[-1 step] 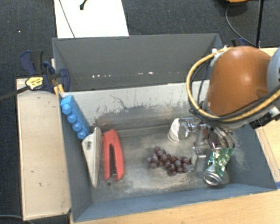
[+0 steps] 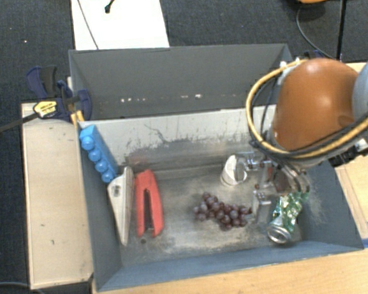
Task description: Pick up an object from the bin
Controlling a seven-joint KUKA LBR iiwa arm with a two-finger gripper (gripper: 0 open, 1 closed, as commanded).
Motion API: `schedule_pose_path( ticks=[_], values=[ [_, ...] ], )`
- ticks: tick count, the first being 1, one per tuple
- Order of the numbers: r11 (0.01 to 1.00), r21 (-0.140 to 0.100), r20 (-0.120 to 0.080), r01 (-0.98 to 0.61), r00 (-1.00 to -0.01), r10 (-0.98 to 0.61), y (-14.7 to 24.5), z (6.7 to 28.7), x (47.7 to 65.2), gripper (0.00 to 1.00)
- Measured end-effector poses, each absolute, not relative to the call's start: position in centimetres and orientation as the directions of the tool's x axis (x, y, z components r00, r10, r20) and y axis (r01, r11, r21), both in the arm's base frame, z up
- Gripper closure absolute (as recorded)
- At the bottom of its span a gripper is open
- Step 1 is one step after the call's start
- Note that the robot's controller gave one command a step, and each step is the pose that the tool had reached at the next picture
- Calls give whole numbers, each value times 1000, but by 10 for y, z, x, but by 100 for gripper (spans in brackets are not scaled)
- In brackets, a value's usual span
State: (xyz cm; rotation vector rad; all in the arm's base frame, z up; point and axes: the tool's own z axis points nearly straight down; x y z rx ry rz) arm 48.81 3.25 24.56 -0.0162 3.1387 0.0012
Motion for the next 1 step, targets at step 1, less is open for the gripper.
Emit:
schedule_pose_path(
  ticks=[1],
  values=[
    [999, 2, -6, 50, -999, 50, 56, 194, 492, 0]
  ],
)
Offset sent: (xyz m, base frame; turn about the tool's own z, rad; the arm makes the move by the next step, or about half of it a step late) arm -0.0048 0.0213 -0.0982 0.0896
